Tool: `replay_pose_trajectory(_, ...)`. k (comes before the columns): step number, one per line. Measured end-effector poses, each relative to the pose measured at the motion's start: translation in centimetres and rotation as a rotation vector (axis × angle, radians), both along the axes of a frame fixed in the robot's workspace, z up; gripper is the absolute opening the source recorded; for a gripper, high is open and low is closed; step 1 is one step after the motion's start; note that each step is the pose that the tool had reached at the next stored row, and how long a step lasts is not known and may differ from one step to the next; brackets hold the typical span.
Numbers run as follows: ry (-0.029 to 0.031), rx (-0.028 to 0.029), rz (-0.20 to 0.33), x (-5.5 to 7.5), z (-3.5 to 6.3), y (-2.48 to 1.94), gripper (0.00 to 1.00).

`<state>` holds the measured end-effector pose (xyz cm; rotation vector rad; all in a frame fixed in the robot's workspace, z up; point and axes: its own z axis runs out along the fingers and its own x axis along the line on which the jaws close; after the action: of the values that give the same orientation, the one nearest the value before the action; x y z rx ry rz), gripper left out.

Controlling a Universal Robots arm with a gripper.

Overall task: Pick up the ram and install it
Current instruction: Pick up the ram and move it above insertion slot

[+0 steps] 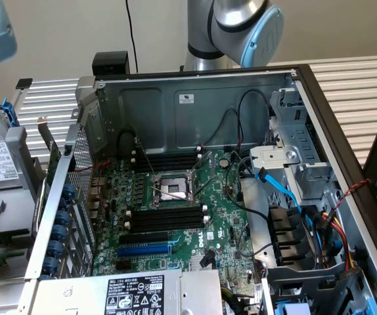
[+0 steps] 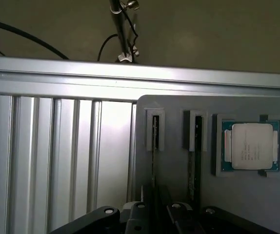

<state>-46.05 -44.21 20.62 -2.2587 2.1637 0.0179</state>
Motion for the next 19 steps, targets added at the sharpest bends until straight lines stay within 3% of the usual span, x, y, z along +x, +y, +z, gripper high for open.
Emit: replay_pose_trajectory(19,0.0003,-0.0002,0.0,0.0,-0.43,0.0,0.2)
